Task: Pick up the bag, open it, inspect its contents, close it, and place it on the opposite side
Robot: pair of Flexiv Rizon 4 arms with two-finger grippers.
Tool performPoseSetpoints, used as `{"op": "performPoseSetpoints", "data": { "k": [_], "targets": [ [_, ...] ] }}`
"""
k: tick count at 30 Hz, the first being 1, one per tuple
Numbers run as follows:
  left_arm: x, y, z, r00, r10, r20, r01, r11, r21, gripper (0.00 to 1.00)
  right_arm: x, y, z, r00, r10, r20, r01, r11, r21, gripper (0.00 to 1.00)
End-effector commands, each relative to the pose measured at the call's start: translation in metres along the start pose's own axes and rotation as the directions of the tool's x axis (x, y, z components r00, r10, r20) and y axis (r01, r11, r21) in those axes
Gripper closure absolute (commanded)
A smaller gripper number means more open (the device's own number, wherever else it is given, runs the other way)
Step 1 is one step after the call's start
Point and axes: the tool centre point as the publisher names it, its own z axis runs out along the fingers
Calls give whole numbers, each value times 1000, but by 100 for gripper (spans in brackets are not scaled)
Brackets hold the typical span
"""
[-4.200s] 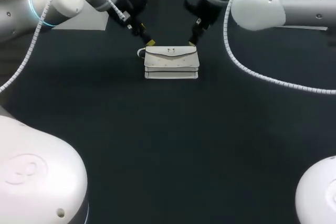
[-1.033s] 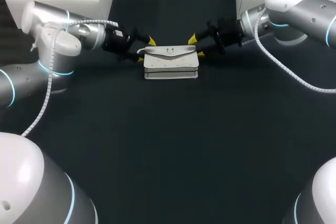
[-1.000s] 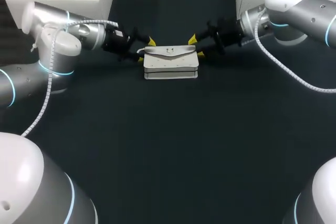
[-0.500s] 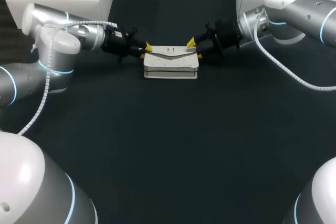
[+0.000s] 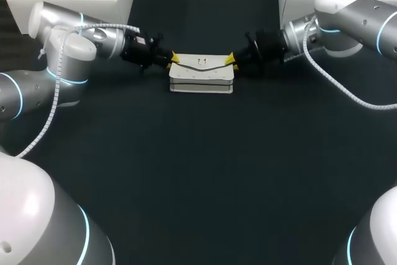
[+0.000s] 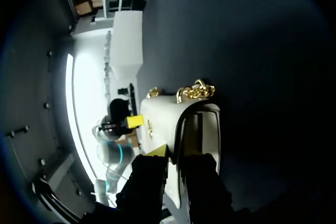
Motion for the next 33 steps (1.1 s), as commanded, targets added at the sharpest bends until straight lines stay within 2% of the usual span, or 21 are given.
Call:
{"op": "performPoseSetpoints", "data": {
  "k": [1, 2, 3, 4, 5, 6, 9, 10, 12, 14, 15, 16, 17, 24, 25, 26, 27, 28, 29, 30, 33],
  "targets": [
    [-1, -4, 8, 1000, 15, -5, -15, 1000, -11, 100, -6, 7, 5, 1000, 0, -18, 2, 998, 69, 100],
    [1, -3, 7, 1000, 22, -6, -22, 1000, -11, 100, -6, 7, 5, 1000, 0, -20, 2, 998, 70, 100],
    [2, -3, 6, 999, 32, -8, -32, 999, -11, 77, -5, 6, 4, 1000, -1, -22, 2, 998, 70, 100],
    [3, -2, 5, 999, 35, -9, -35, 999, -10, 56, -4, 6, 4, 1000, -2, -24, 4, 998, 68, 90],
    [5, -2, 5, 999, 41, -9, -41, 999, -9, 50, -3, 6, 3, 1000, -5, -27, 6, 998, 66, 65],
    [5, -1, 4, 999, 45, -10, -45, 999, -9, 49, -3, 6, 2, 1000, -7, -29, 9, 998, 64, 53],
    [5, -2, 5, 999, 50, -11, -50, 999, -7, 62, -1, 5, 0, 999, -11, -32, 13, 998, 60, 41],
    [4, -3, 6, 999, 48, -11, -48, 999, -7, 67, -1, 5, 0, 999, -12, -32, 13, 998, 59, 40],
    [1, -4, 8, 999, 39, -9, -39, 999, -12, 79, -1, 5, 1, 999, -11, -35, 13, 998, 58, 45],
    [-1, -4, 9, 999, 35, -9, -36, 999, -14, 100, -2, 5, 3, 999, -6, -39, 8, 998, 60, 54],
    [-2, -4, 10, 999, 32, -10, -33, 999, -16, 100, -3, 6, 4, 999, -5, -40, 7, 998, 61, 61],
    [-2, -4, 10, 999, 31, -10, -31, 999, -16, 100, -3, 6, 5, 999, -4, -40, 6, 998, 61, 76],
    [-3, -5, 11, 1000, 30, -10, -30, 999, -17, 100, -3, 6, 5, 999, -2, -42, 4, 998, 62, 100],
    [-4, -3, 6, 1000, 28, -11, -28, 999, -19, 100, -2, 4, 6, 999, -5, -42, 8, 998, 66, 100],
    [-3, -2, 4, 999, 33, -14, -33, 999, -16, 81, -2, 3, 5, 999, -6, -41, 8, 998, 66, 100],
    [-2, -1, 2, 999, 36, -15, -36, 999, -14, 70, -1, 3, 4, 999, -6, -39, 9, 998, 65, 100],
    [0, 0, -1, 999, 42, -21, -42, 999, -10, 15, 1, 2, 2, 999, -10, -37, 12, 998, 61, 71],
    [3, 2, -4, 999, 48, -25, -48, 999, -6, 0, 3, 1, 0, 999, -13, -34, 15, 998, 54, 51],
    [5, 3, -8, 998, 51, -36, -51, 999, -5, 0, 4, 0, -3, 999, -19, -32, 20, 999, 49, 13],
    [7, 4, -11, 998, 51, -46, -51, 999, -5, 0, 6, -2, -5, 999, -27, -28, 28, 999, 42, 0],
    [12, 8, -21, 996, 62, -68, -62, 998, -8, 0, 11, -6, -11, 999, -36, -23, 36, 999, 32, 0]
  ]
}}
